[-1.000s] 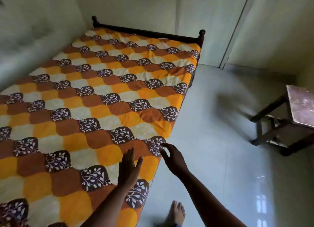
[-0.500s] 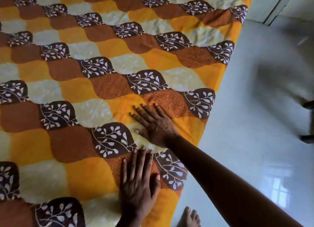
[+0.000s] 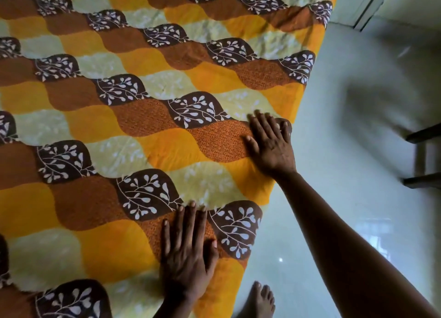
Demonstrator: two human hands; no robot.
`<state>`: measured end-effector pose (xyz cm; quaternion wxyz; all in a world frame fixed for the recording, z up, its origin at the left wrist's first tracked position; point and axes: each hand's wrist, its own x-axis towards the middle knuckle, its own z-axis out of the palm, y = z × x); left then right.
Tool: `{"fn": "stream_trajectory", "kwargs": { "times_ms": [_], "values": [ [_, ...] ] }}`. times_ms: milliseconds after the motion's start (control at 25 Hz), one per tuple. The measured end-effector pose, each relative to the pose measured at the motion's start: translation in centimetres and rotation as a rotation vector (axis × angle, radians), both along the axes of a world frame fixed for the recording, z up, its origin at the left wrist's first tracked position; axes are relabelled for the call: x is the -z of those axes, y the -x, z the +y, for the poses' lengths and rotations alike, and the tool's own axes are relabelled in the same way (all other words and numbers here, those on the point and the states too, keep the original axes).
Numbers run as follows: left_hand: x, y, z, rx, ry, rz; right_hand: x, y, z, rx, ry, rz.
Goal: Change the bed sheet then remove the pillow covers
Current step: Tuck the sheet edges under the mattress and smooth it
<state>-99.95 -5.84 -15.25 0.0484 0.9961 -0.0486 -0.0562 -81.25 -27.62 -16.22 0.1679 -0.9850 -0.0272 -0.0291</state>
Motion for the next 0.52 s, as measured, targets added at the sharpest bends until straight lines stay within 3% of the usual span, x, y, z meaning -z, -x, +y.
{"fn": "stream_trajectory", "kwargs": {
  "times_ms": [120, 200, 280, 320, 440, 520],
  "values": [
    [0.1, 0.1, 0.0, -0.010, 0.017, 0.002, -0.7, 3.1, 0.8, 0.174, -0.172, -0.053],
    [0.1, 0.1, 0.1, -0.005, 0.027, 0.002, -0.7, 8.1, 4.2, -0.063, -0.197, -0.121],
    [0.2, 0.1, 0.1, 0.005, 0.021, -0.003, 0.3, 12.4, 5.8, -0.379, -0.014, -0.151],
    [0.3, 0.1, 0.1, 0.008, 0.015, -0.010, 0.8, 12.7, 5.2, -0.415, 0.026, -0.144],
    [0.3, 0.2, 0.1, 0.013, 0.003, -0.027, 1.7, 11.0, 2.3, -0.207, 0.003, -0.071],
    [0.3, 0.1, 0.0, 0.018, -0.005, -0.022, 1.3, 10.4, 1.5, -0.054, -0.156, 0.004]
  ]
}}
